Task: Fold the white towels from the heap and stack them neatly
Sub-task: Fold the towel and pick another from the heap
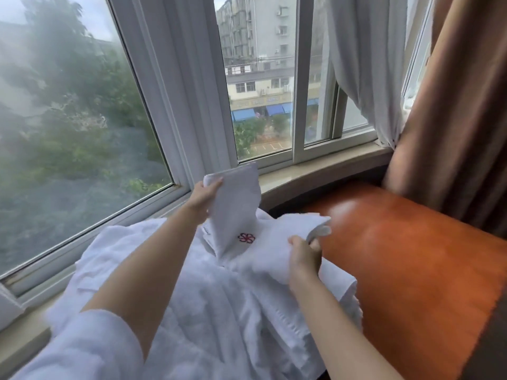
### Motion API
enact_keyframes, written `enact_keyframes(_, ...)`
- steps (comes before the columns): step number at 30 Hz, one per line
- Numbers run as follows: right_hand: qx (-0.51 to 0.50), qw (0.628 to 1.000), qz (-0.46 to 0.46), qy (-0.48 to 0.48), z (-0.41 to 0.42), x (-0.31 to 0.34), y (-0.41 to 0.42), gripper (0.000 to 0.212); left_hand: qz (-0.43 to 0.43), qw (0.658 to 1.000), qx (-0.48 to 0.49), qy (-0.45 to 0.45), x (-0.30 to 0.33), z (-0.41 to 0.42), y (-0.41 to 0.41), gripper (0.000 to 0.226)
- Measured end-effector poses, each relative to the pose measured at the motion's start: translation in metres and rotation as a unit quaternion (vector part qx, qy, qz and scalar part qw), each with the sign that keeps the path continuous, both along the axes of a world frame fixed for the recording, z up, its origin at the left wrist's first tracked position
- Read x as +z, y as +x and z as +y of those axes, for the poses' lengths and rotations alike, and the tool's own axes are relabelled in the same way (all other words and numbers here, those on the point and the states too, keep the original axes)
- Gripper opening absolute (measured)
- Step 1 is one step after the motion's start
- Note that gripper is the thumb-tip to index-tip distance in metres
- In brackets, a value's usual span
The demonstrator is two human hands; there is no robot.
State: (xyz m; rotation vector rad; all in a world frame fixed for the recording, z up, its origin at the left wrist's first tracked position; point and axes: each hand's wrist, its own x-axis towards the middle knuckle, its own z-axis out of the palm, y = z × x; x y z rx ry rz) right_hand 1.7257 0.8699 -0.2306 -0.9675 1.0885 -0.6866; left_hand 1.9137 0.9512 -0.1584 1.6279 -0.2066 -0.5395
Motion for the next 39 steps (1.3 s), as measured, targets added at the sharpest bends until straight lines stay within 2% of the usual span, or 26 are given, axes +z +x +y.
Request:
enact_keyframes(2,-0.009,0.993,0.107,0.039,0.015,-0.046,-0.017,0.041,0.032,0.991,0.003,0.128,-0.049,0.006,0.006,0.067)
enact_keyframes(3,-0.017,0.990,0.132,0.054,0.020,-0.063,-0.025,0.042,0.037,0.988,0.003,0.149,-0.073,0.009,0.007,0.072)
enact_keyframes(6,-0.016,0.990,0.135,0.047,0.018,-0.079,-0.038,0.050,0.014,0.991,-0.009,0.136,-0.115,0.013,0.009,0.077)
enact_keyframes(9,0.029,0.995,0.091,0.021,0.005,-0.067,-0.032,0.059,-0.020,0.991,-0.027,0.133,-0.128,0.011,0.025,0.070)
enact_keyframes(12,0.053,0.995,0.036,-0.082,-0.002,-0.046,-0.024,0.055,0.009,0.998,-0.034,0.061,-0.120,0.005,0.039,0.056)
enact_keyframes(13,0.043,0.991,0.012,-0.127,-0.005,-0.040,-0.024,0.057,-0.005,0.999,-0.031,0.024,-0.115,0.002,0.043,0.054)
enact_keyframes(15,0.004,0.980,0.000,-0.199,-0.008,-0.035,-0.030,0.060,-0.107,0.994,0.014,-0.019,-0.099,-0.004,0.048,0.054)
enact_keyframes(17,-0.028,0.976,0.031,-0.214,-0.007,-0.040,-0.042,0.059,-0.213,0.975,0.046,-0.043,-0.088,-0.011,0.056,0.055)
enact_keyframes(18,-0.032,0.976,0.066,-0.204,-0.005,-0.047,-0.049,0.057,-0.232,0.971,0.048,-0.044,-0.089,-0.014,0.058,0.057)
enact_keyframes(20,-0.037,0.968,0.170,-0.183,0.006,-0.068,-0.060,0.052,-0.218,0.975,0.044,0.012,-0.109,-0.017,0.059,0.061)
enact_keyframes(21,-0.048,0.965,0.194,-0.170,0.010,-0.079,-0.064,0.049,-0.188,0.980,0.033,0.061,-0.125,-0.018,0.058,0.060)
enact_keyframes(23,-0.070,0.972,0.185,-0.125,0.013,-0.095,-0.067,0.040,-0.068,0.990,0.003,0.122,-0.155,-0.017,0.054,0.055)
enact_keyframes(25,-0.074,0.974,0.185,-0.111,0.007,-0.099,-0.066,0.038,-0.003,0.990,-0.009,0.139,-0.166,-0.017,0.057,0.052)
enact_keyframes(27,-0.073,0.968,0.209,-0.115,-0.001,-0.097,-0.063,0.045,-0.014,0.989,0.010,0.148,-0.161,-0.019,0.062,0.057)
enact_keyframes(29,-0.077,0.951,0.241,-0.178,-0.002,-0.095,-0.060,0.053,-0.059,0.989,0.057,0.121,-0.151,-0.020,0.058,0.063)
enact_keyframes(31,-0.098,0.933,0.233,-0.256,0.007,-0.096,-0.059,0.056,-0.111,0.985,0.094,0.092,-0.146,-0.018,0.046,0.069)
enact_keyframes(32,-0.113,0.931,0.228,-0.262,0.012,-0.099,-0.060,0.055,-0.118,0.983,0.103,0.095,-0.149,-0.017,0.042,0.068)
enact_keyframes(34,-0.131,0.943,0.234,-0.194,0.019,-0.107,-0.063,0.056,-0.066,0.980,0.109,0.155,-0.156,-0.016,0.036,0.060)
enact_keyframes(36,-0.121,0.945,0.266,-0.150,0.018,-0.113,-0.066,0.063,-0.027,0.967,0.069,0.246,-0.154,-0.015,0.032,0.058)
enact_keyframes(39,-0.128,0.930,0.267,-0.217,0.013,-0.104,-0.065,0.065,-0.062,0.955,0.007,0.290,-0.142,-0.013,0.022,0.065)
